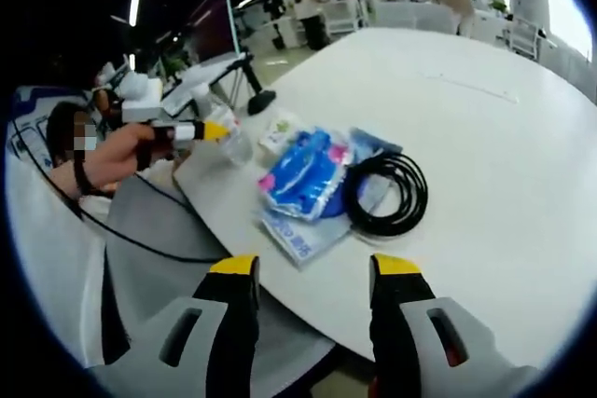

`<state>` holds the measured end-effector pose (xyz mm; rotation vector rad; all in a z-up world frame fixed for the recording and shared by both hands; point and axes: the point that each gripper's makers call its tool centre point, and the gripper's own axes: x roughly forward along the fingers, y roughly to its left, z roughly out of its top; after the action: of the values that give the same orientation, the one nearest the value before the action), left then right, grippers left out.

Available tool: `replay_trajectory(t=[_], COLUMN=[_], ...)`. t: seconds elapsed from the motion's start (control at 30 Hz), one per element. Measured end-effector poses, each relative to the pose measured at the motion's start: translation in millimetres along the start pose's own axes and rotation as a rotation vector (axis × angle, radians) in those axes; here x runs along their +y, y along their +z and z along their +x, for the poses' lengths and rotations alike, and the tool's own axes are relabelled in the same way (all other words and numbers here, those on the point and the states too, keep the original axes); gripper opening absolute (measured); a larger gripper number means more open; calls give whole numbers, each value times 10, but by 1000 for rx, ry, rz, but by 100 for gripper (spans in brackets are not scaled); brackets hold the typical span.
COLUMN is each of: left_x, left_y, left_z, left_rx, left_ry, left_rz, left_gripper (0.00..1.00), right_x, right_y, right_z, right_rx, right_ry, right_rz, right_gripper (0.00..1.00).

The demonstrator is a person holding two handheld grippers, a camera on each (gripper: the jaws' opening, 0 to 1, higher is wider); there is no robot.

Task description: Arrange the tabletop items into an orderly group along one side of the table until the central work area is clear of visible clutter.

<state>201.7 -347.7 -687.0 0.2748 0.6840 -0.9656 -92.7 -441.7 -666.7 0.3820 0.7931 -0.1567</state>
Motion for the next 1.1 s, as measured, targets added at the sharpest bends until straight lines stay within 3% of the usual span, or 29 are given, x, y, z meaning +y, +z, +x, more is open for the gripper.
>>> replay_trajectory(t=[0.47,1.1], left_x=[63,146], left_y=[305,482], left_z=[321,552], left_rx=[-24,-25], left_ry=[13,30], left_rz=[-49,-92], left_gripper=[36,36], right_x=[-93,-62], right_y=[-66,-124], right_z=[-100,-71], right_rx=[12,35], right_ry=[-33,-20], right_rz=[11,13], right_gripper=[46,46])
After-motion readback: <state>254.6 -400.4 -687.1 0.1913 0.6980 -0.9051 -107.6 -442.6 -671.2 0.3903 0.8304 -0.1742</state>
